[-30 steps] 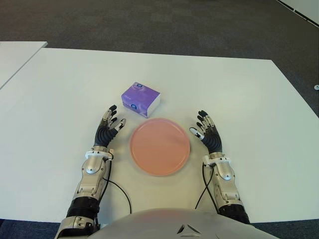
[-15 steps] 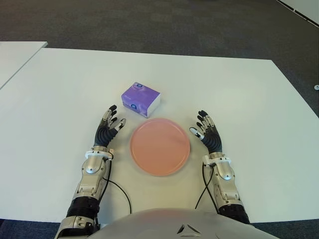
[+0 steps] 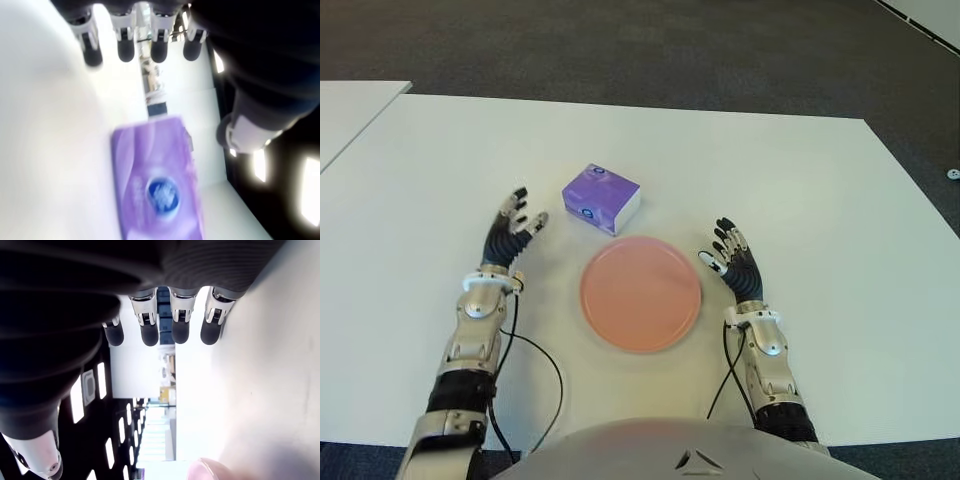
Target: Put the tissue paper into the plate.
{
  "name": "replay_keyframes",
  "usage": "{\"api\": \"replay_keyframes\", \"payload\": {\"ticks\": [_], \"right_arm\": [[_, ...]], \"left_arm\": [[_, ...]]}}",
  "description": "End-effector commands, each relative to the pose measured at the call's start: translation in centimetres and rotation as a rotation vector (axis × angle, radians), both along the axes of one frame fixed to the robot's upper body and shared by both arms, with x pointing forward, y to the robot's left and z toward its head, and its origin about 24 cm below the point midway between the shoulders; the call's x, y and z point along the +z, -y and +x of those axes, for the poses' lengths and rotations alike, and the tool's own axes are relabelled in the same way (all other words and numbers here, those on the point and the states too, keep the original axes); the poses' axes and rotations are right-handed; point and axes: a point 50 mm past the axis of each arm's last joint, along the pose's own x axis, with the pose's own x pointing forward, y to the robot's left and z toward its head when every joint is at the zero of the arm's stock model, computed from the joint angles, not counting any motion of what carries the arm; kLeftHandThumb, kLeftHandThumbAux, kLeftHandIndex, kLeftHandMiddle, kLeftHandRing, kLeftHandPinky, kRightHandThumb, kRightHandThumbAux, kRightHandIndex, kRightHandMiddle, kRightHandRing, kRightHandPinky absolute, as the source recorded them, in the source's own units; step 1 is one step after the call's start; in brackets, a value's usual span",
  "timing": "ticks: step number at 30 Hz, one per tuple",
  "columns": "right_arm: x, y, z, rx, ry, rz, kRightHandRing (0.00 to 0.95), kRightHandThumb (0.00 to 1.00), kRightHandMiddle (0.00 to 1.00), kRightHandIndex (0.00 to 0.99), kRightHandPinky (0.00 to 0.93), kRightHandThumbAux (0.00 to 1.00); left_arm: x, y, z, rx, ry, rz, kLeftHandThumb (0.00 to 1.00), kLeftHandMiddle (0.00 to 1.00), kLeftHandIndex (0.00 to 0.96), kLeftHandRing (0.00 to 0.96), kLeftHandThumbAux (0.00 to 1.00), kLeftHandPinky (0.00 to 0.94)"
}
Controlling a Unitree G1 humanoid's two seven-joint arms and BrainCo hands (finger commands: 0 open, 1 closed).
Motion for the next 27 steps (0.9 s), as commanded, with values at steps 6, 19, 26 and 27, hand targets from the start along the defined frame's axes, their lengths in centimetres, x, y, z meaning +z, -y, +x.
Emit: {"api": "replay_keyframes", "payload": {"ticks": [6, 19, 26, 27], "right_arm": [[-3.9, 0.0, -2.1, -0.016, -0.211, 0.004, 0.000, 0.021, 0.000, 0.000, 0.000, 0.685], [-3.9, -0.1, -2.0, -0.011, -0.209, 0.007, 0.000, 0.001, 0.000, 0.000, 0.000, 0.679], [-3.9, -0.2, -2.1, -0.005, -0.207, 0.005, 0.000, 0.000, 0.000, 0.000, 0.000, 0.669], [-3.9, -0.2, -2.1, -0.006, -0.206, 0.006, 0.000, 0.000, 0.000, 0.000, 0.000, 0.667]], "left_arm": [[4.3, -1.8, 3.4, 0.136, 0.231, 0.570, 0.229, 0.000, 0.000, 0.000, 0.487, 0.008], [9.5, -0.8, 7.5, 0.101, 0.474, 0.931, 0.251, 0.000, 0.000, 0.000, 0.421, 0.002], [9.9, 0.1, 8.9, 0.000, 0.487, 1.065, 0.288, 0.000, 0.000, 0.000, 0.392, 0.000], [9.9, 0.3, 9.1, -0.026, 0.486, 1.092, 0.297, 0.000, 0.000, 0.000, 0.383, 0.000]]}}
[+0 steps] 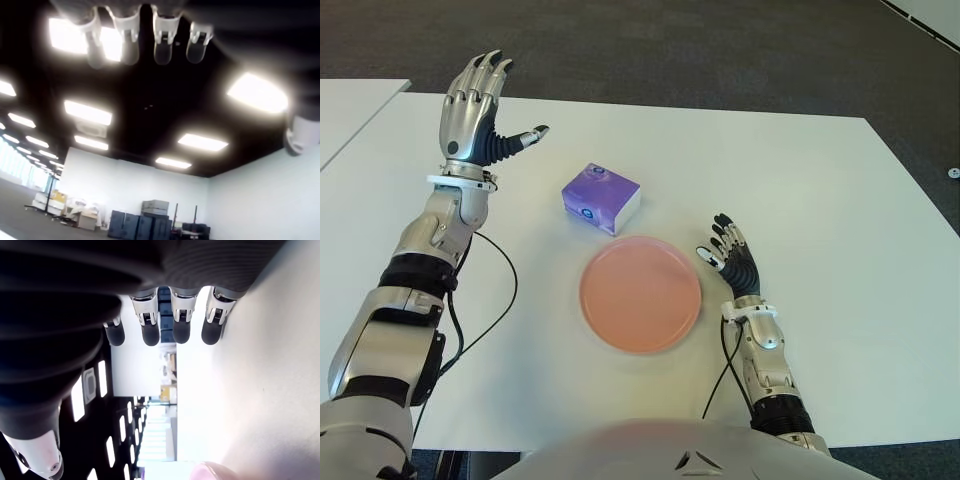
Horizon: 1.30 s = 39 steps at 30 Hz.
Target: Put the tissue paper into the plate.
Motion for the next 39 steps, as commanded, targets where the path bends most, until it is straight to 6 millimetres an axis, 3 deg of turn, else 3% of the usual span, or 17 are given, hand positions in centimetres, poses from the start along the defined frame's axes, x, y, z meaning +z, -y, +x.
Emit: {"api": "replay_keyframes", "payload": {"ticks": [1, 11, 24, 39], "right_arm": [[-4.0, 0.1, -2.8, -0.014, -0.219, 0.004, 0.000, 0.000, 0.000, 0.000, 0.000, 0.666], [-4.1, -0.1, -2.7, -0.017, -0.226, 0.002, 0.000, 0.000, 0.000, 0.000, 0.000, 0.661], [-4.0, -0.4, -2.5, -0.016, -0.230, 0.003, 0.000, 0.000, 0.000, 0.000, 0.000, 0.648], [-4.0, -0.4, -2.5, -0.017, -0.231, -0.005, 0.000, 0.004, 0.000, 0.000, 0.000, 0.642]], "left_arm": [[-0.7, 1.0, 1.0, -0.053, -0.083, 0.161, 0.301, 0.000, 0.000, 0.000, 0.380, 0.000], [-3.0, 3.6, 1.4, -0.227, -0.220, 0.351, 0.239, 0.000, 0.000, 0.000, 0.328, 0.000], [-6.2, 5.2, 2.0, -0.294, -0.442, 0.685, 0.164, 0.000, 0.000, 0.000, 0.270, 0.000], [-5.9, 6.1, 2.2, -0.399, -0.624, 0.749, 0.190, 0.000, 0.000, 0.000, 0.220, 0.000]]}}
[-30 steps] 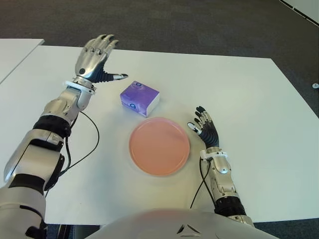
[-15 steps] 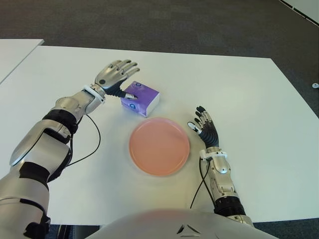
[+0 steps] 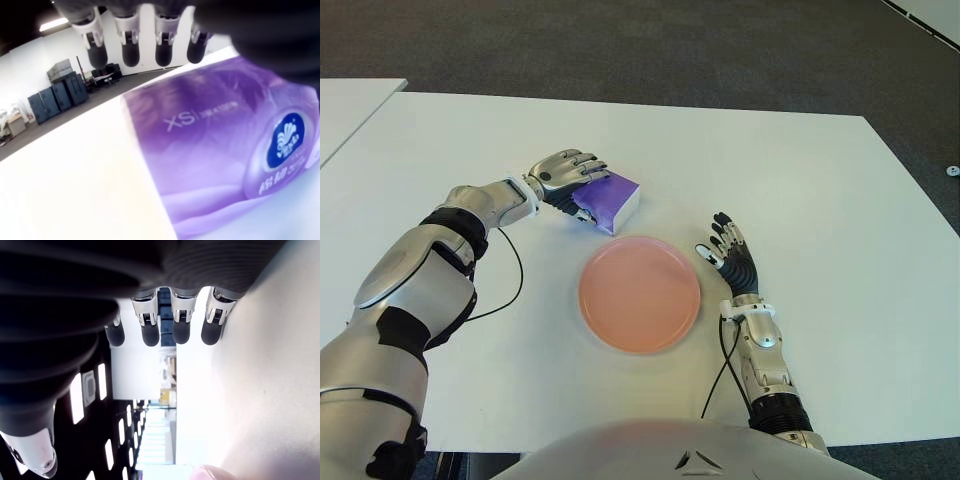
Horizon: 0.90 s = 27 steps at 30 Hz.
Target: Put the tissue paper into the plate.
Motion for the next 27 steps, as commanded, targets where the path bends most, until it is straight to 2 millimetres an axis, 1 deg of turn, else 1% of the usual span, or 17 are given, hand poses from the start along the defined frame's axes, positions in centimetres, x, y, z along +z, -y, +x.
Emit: {"api": "replay_keyframes", "payload": {"ticks": [1, 8, 16, 21, 27], "right_arm": [[-4.1, -0.1, -2.6, -0.011, -0.233, 0.008, 0.000, 0.005, 0.000, 0.000, 0.000, 0.642], [-4.1, -0.2, -2.5, -0.004, -0.235, 0.008, 0.000, 0.002, 0.000, 0.000, 0.000, 0.650], [-4.1, -0.4, -2.3, 0.000, -0.238, 0.011, 0.000, 0.000, 0.000, 0.000, 0.000, 0.653], [-4.3, -0.6, -2.2, -0.002, -0.243, 0.014, 0.000, 0.000, 0.000, 0.000, 0.000, 0.643], [-4.4, -0.6, -2.2, -0.005, -0.245, 0.017, 0.000, 0.012, 0.000, 0.000, 0.000, 0.623]], "left_arm": [[0.3, 0.3, 0.1, 0.000, -0.089, 0.008, 0.197, 0.000, 0.000, 0.000, 0.212, 0.000], [1.1, 0.2, 0.4, 0.027, -0.127, -0.008, 0.230, 0.000, 0.000, 0.000, 0.187, 0.000], [1.5, 0.0, 0.5, 0.028, -0.130, 0.008, 0.243, 0.000, 0.000, 0.000, 0.176, 0.000], [1.6, 0.0, 0.6, 0.027, -0.105, 0.044, 0.250, 0.000, 0.000, 0.000, 0.168, 0.000], [1.9, 0.1, 0.8, 0.023, -0.068, 0.044, 0.260, 0.000, 0.000, 0.000, 0.165, 0.000]]}}
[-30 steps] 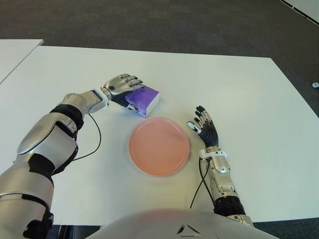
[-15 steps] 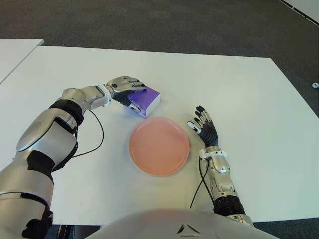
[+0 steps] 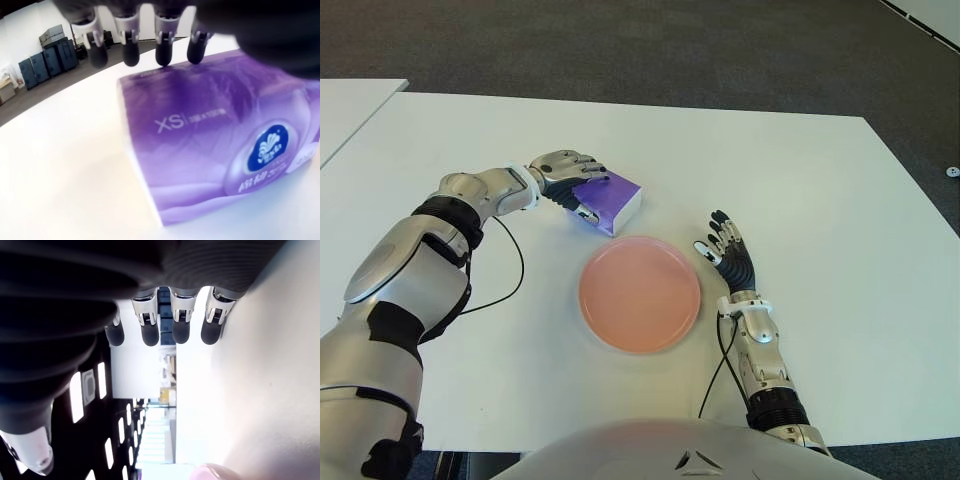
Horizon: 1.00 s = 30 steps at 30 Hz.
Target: Put the tissue paper into the plate.
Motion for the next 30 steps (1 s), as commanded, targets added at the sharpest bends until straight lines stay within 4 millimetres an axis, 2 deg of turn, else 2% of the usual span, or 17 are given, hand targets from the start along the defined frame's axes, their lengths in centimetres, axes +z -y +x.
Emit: {"api": "replay_keyframes", "payload": {"ticks": [1, 14, 30], "right_arm": [[-4.4, -0.3, -2.8, -0.010, -0.240, 0.011, 0.000, 0.013, 0.000, 0.000, 0.000, 0.620], [-4.4, -0.3, -2.9, -0.007, -0.236, 0.011, 0.000, 0.027, 0.000, 0.000, 0.000, 0.603], [-4.6, -0.3, -3.1, -0.001, -0.239, 0.018, 0.000, 0.025, 0.000, 0.000, 0.000, 0.611]], "left_arm": [[0.6, 0.1, 0.3, -0.013, 0.049, 0.010, 0.261, 0.000, 0.000, 0.000, 0.165, 0.000], [0.7, 0.7, 0.4, -0.042, 0.138, -0.033, 0.236, 0.000, 0.000, 0.000, 0.191, 0.000], [-0.6, 1.1, 0.2, -0.088, 0.251, 0.037, 0.207, 0.000, 0.000, 0.000, 0.181, 0.000]]}}
